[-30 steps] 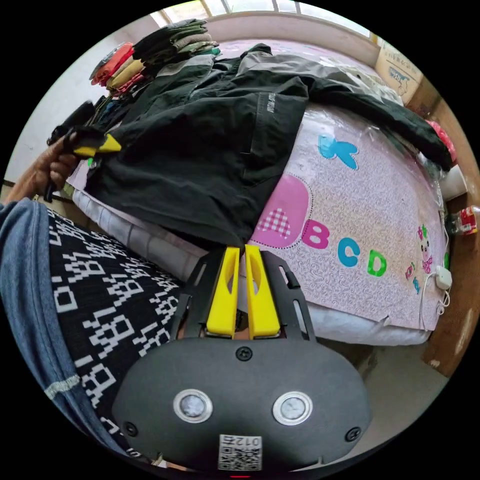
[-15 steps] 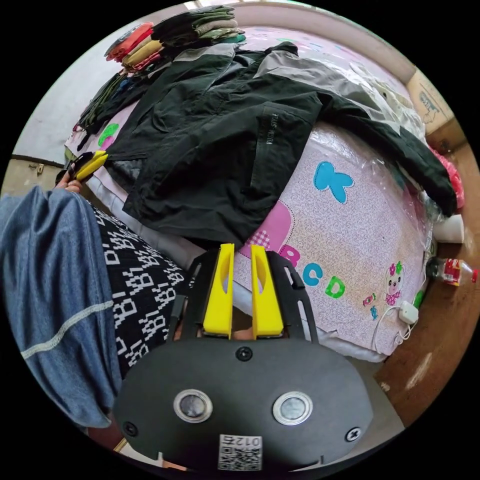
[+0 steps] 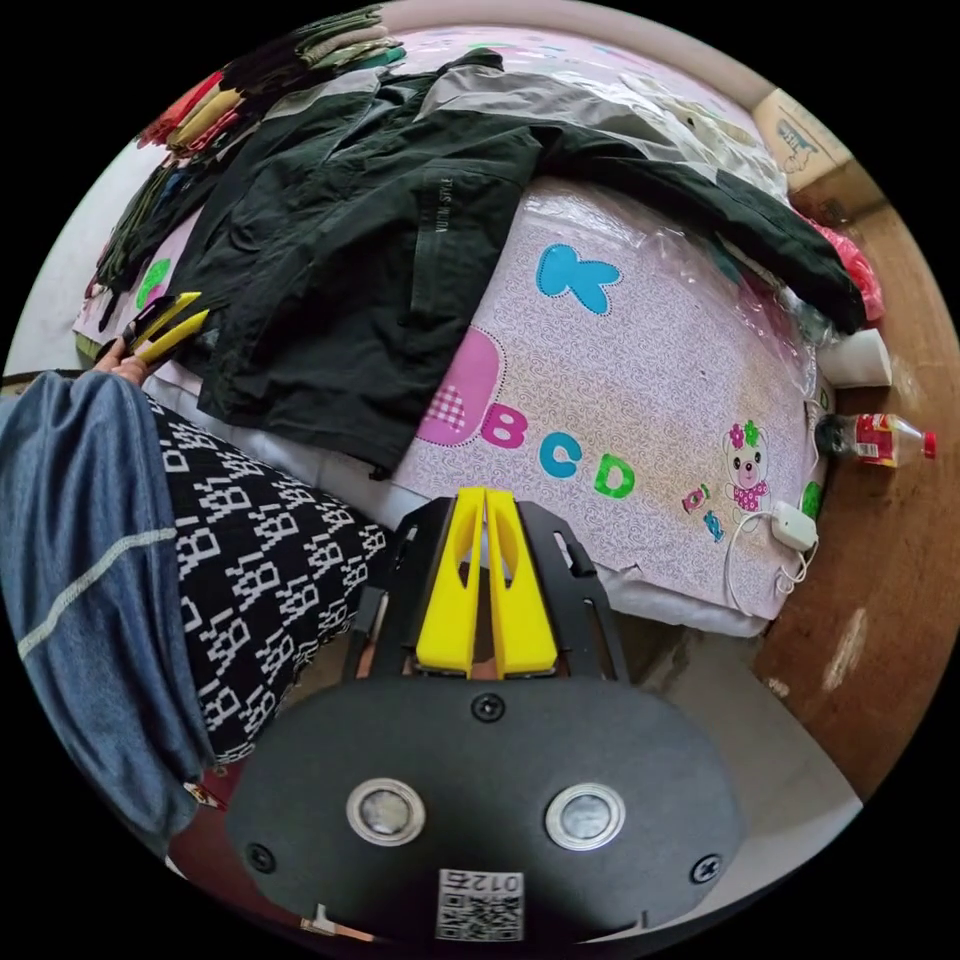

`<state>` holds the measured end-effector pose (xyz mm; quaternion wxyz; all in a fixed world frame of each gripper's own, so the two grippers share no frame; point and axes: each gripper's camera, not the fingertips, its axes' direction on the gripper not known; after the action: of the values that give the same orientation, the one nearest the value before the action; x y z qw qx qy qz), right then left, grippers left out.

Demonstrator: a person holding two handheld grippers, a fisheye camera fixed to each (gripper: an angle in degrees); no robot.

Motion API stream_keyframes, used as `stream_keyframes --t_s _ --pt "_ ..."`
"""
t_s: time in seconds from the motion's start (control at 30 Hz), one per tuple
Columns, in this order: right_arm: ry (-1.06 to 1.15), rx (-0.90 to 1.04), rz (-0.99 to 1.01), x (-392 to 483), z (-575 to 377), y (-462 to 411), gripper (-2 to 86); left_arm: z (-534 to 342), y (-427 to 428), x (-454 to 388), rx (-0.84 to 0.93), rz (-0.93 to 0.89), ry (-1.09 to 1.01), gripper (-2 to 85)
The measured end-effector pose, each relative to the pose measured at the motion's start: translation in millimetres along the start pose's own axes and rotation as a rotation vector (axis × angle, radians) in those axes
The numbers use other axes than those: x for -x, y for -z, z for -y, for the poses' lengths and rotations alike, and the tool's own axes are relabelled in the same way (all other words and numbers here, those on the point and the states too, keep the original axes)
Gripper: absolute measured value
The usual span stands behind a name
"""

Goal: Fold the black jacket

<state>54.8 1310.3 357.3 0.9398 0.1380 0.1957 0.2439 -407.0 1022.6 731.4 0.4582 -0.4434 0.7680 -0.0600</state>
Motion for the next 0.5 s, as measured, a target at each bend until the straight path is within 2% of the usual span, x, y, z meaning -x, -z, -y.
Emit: stream_keyframes --t_s 0.03,0.2,0.33,0.4,0.5 --pt "-0.001 -0.016 0.007 4 -1 0 0.1 -3 4 5 -0.024 -0.071 0.000 5.0" --pt "-0.002 -0.105 0.105 24 10 6 0.0 -21 16 7 -0.064 0.039 -0.007 4.5" --pt "-0.048 -0.205 0.290 37 28 5 -0.1 -53 36 2 -0.096 0.195 -0.011 3.6" --pt "-0.032 -0.222 0.285 52 43 -3 -0.1 -62 42 8 -0.095 0.195 -0.013 3.2" --pt "0.135 -0.217 0.123 107 77 -12 -0.1 -72 47 18 -0.104 0.200 -0.001 2.4"
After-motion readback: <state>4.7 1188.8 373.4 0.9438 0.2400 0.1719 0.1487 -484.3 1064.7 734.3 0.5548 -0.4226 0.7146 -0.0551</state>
